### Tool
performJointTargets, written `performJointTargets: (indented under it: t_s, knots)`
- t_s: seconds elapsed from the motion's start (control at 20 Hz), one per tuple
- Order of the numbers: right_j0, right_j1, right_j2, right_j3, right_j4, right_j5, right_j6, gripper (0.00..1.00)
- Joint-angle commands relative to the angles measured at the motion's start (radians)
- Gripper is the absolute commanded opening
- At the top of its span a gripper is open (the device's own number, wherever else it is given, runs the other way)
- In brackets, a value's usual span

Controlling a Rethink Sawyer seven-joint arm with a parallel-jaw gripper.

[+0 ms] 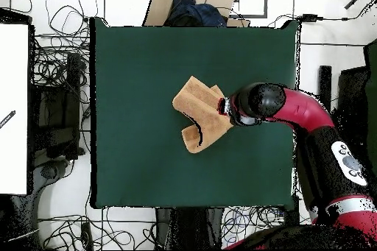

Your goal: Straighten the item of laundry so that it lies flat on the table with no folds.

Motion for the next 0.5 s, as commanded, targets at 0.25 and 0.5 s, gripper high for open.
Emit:
performJointTargets:
  t_s: [0.25, 0.5]
  knots:
    - [-0.007, 0.0, 0.037, 0.017, -0.051, 0.001, -0.132, 1.0]
    - [-0.005, 0.022, 0.037, 0.005, -0.057, -0.009, -0.135, 1.0]
